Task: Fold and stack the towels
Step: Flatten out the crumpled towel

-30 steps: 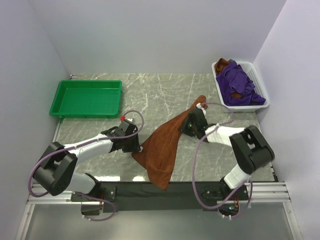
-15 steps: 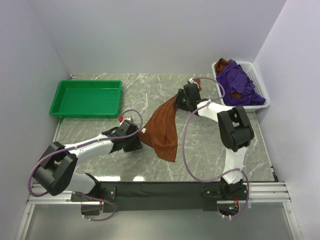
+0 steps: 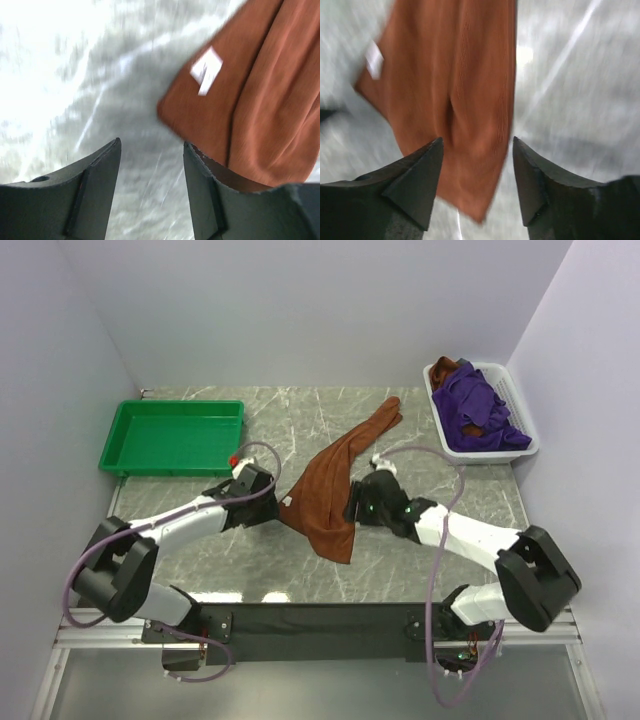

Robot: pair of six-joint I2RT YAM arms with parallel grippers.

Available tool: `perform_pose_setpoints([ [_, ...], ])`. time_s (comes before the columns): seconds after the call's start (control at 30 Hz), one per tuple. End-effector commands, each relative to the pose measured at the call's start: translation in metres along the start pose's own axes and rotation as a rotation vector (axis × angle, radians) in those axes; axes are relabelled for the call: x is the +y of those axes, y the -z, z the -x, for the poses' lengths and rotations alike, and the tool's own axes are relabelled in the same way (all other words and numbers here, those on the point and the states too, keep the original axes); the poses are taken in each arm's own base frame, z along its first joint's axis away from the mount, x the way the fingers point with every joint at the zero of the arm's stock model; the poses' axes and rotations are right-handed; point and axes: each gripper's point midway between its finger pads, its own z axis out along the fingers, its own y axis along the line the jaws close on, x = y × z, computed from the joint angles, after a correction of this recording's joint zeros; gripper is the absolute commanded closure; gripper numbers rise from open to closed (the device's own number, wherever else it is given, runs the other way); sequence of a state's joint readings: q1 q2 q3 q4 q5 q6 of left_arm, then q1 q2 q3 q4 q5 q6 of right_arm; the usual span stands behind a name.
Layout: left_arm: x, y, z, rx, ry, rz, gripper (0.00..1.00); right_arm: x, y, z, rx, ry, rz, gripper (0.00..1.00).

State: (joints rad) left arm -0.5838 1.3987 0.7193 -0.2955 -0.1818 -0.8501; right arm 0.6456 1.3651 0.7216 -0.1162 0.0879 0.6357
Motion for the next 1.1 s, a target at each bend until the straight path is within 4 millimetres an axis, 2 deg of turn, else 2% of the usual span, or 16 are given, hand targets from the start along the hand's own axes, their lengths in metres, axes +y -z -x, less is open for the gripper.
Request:
perform_pose_setpoints([
  [0.0,-0.012,-0.004,0.031,-0.054,-0.022,-0.017,0.42,-0.017,0.012,-0.017,-0.030,-0.071,-0.087,0.37],
  [0.13,-0.016,-0.017,0.029,-0.010,-0.051,-0.017,0.43,-0.017,0.021,-0.038,-0.014,-0.073,-0.073,0.39],
  [0.27,-0.016,-0.030,0.023,0.036,-0.085,-0.006,0.46,-0.012,0.018,-0.054,0.025,-0.033,-0.077,0.39],
  [0.43,-0.011,-0.042,0.014,0.069,-0.109,0.019,0.48,-0.005,0.016,-0.063,0.049,-0.010,-0.091,0.39],
  [0.53,-0.010,-0.047,0.009,0.083,-0.107,0.016,0.52,-0.009,0.013,-0.071,0.065,0.018,-0.151,0.39],
  [0.63,-0.007,-0.050,0.000,0.108,-0.099,0.017,0.59,-0.010,0.010,-0.080,0.092,0.033,-0.186,0.39],
  [0.67,-0.006,-0.050,-0.002,0.113,-0.099,0.016,0.68,-0.011,0.009,-0.082,0.101,0.037,-0.191,0.39],
  [0.73,-0.004,-0.050,-0.006,0.122,-0.101,0.013,0.76,-0.007,0.008,-0.083,0.108,0.048,-0.198,0.39],
  [0.77,-0.004,-0.050,-0.007,0.122,-0.102,0.010,0.87,-0.007,0.007,-0.084,0.117,0.056,-0.208,0.39],
  [0.83,-0.002,-0.048,-0.011,0.129,-0.104,0.013,0.97,-0.003,0.006,-0.086,0.123,0.069,-0.215,0.39],
  [0.87,-0.002,-0.048,-0.012,0.129,-0.101,0.013,0.99,-0.004,0.008,-0.087,0.132,0.071,-0.227,0.39],
  [1.07,-0.001,-0.039,-0.011,0.115,-0.088,-0.002,0.99,0.005,0.016,-0.096,0.167,0.095,-0.250,0.39],
])
